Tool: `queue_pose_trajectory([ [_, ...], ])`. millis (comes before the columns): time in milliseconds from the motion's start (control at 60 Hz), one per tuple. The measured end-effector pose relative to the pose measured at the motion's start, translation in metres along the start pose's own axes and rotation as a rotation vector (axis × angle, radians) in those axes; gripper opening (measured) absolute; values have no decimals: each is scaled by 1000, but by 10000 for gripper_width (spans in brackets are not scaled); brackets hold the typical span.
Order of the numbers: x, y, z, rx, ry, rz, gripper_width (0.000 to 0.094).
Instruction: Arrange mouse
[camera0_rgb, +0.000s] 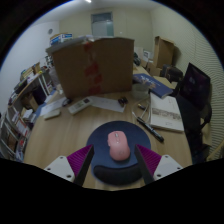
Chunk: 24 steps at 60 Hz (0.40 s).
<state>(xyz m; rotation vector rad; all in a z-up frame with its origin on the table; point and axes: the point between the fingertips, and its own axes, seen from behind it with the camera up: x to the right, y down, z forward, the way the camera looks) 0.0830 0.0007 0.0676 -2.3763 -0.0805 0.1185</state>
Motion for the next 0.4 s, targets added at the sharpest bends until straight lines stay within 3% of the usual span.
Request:
queue_pose_trajectory([
  [217,-13,-14,-141,62,28,49,844],
  [400,-4,-2,-175,131,39,151,841],
])
